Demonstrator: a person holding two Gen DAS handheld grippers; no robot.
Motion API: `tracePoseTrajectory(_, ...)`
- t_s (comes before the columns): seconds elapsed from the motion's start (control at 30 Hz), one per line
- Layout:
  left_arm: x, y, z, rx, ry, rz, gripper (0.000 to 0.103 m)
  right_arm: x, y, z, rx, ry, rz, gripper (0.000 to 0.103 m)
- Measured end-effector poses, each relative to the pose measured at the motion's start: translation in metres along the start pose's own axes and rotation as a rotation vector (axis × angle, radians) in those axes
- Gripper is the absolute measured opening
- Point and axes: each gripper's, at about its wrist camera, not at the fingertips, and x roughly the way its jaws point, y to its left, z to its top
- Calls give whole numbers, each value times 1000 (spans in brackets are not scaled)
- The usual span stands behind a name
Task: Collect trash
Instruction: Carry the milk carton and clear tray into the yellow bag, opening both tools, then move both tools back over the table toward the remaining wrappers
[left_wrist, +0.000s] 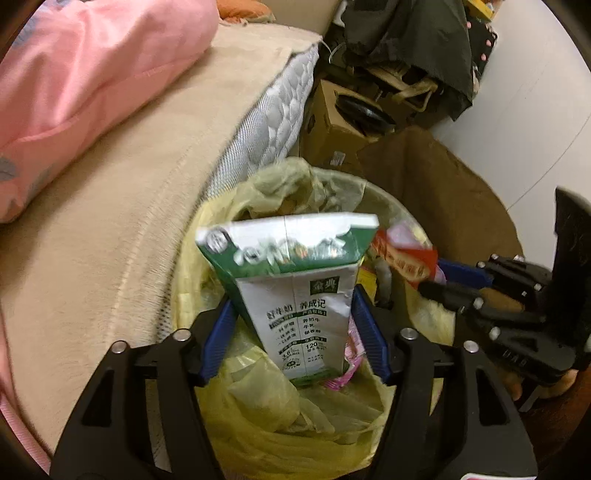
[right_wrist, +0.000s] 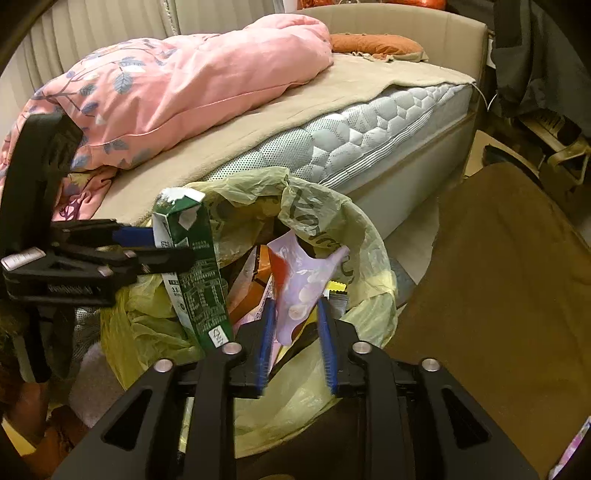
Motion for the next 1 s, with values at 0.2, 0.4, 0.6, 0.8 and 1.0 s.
tracePoseTrajectory(0.2,-34,1,12,-21,-81,20,66,-13,5,1,-12,-32,-11,37)
tracePoseTrajectory(0.4,-54,-5,14,-37,-119,47,66,-36,5,-3,-16,-71,-33,37)
tracePoseTrajectory(0.6,-65,-28,13,-24,-141,62,66,-71,-15,-17,31,-121,-63,37)
tracePoseTrajectory(0.8,-71,-70,11,29,-161,30,66,-120,-47,-47,79,-166,-164,38)
tracePoseTrajectory(1.0,-58,-127,9,105,-144,-11,66,-170,-96,-99,216,-213,-244,46)
